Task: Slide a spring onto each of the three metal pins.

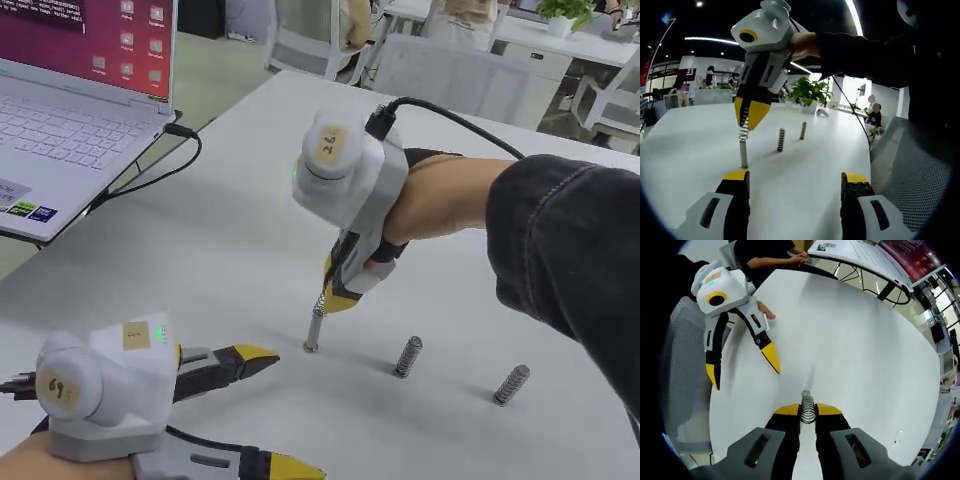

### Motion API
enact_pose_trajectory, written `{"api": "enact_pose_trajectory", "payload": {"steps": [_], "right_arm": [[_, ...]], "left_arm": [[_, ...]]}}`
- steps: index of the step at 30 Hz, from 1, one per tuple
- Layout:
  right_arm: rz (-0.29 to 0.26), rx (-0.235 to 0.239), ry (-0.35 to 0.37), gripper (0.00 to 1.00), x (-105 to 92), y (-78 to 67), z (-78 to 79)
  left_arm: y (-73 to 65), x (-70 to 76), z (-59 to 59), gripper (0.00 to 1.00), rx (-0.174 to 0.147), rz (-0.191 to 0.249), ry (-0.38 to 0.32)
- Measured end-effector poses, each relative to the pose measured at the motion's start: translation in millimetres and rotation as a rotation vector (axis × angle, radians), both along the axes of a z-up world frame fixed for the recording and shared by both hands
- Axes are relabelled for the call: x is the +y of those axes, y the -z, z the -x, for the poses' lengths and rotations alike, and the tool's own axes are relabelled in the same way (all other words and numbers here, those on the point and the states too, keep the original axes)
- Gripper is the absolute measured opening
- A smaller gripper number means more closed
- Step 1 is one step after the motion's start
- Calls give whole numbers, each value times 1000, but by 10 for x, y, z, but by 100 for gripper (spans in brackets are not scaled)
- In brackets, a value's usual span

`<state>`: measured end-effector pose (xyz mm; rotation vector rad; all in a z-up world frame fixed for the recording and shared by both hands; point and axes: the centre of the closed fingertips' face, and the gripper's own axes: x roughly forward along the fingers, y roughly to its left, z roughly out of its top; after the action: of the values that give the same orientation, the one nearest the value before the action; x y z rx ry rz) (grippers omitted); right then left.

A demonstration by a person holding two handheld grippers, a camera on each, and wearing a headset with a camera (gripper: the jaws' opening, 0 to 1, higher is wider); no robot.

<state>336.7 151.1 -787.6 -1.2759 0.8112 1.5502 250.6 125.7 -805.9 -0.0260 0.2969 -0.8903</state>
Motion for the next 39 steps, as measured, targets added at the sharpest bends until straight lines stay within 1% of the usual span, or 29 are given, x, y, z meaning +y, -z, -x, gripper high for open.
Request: {"api": "enact_pose_trajectory", "payload": {"steps": [4, 12, 16, 19, 20, 28, 34, 36, 39], "right_arm": [[6, 1, -4, 8, 5, 25, 1], [35, 7, -3, 8, 1, 116, -6], [48, 12, -1, 8, 18, 192, -15], [63, 8, -4, 8, 4, 233, -6], [71, 10, 1, 8, 5, 274, -16], [112, 16, 8, 8, -20, 413, -33], [141, 10, 0, 8, -46, 489, -27], [156, 1, -3, 8, -74, 515, -35], [162, 3, -4, 8, -89, 536, -32]], "left_arm": [[7, 14, -1, 70, 2, 1, -4], [19, 35, 5, 69, 6, 2, -8], [18, 42, 1, 68, 6, 4, -10], [20, 47, 1, 68, 6, 6, -11], [23, 50, 1, 68, 7, 4, -11], [26, 64, 3, 68, 8, 8, -14], [28, 77, 9, 67, 8, 10, -18], [29, 81, 9, 67, 7, 12, -19], [27, 87, 7, 67, 6, 12, -20]]}}
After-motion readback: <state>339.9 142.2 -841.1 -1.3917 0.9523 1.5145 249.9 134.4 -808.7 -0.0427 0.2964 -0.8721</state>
